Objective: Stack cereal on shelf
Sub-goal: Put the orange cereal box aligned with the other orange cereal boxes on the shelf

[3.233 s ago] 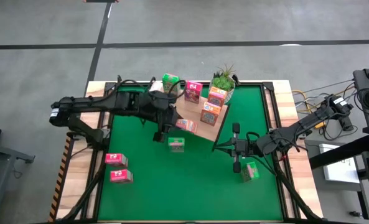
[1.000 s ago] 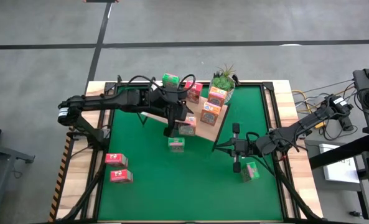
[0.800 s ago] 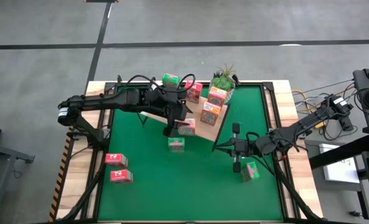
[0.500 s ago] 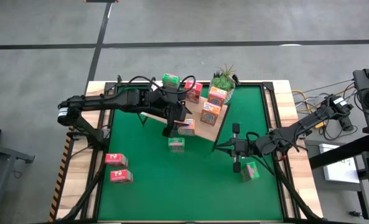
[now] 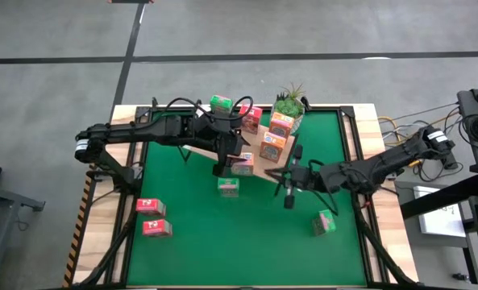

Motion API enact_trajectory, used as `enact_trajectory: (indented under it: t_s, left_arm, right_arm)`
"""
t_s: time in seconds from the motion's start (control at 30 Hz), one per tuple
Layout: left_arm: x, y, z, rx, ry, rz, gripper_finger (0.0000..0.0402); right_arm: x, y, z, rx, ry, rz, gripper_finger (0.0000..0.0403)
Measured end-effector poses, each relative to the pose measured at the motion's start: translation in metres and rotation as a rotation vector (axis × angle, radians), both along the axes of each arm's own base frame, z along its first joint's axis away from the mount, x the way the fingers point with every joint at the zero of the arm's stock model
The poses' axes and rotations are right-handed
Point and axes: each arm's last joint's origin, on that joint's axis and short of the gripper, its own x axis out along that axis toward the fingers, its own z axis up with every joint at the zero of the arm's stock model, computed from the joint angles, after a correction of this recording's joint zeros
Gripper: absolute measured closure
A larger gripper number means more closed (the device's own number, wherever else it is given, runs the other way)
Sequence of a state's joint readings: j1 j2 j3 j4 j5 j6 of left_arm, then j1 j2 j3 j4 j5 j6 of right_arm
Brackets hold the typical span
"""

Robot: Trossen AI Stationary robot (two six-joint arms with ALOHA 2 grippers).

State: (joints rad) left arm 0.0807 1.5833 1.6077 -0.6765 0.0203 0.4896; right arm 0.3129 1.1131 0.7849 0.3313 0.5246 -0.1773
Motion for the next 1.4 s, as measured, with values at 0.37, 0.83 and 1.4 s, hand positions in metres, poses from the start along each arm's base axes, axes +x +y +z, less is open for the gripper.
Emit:
enact_trajectory:
  t_s: [0.37,0.83,1.4]
  left_arm:
    - [0.000,0.001,0.000,0.011,0.004,0.008,0.0200]
    - [-0.011,-0.003,0.009,0.027,0.044,0.011,0.0200]
    - [-0.079,-0.025,-0.005,-0.150,-0.124,0.172,0.0200]
  right_arm:
    - [0.041,-0.016,0.017,-0.076,0.138,-0.087,0.0394]
    - [0.069,-0.013,0.020,-0.106,0.315,-0.185,0.0394]
    - [0.066,-0.018,0.019,-0.066,0.318,-0.204,0.0394]
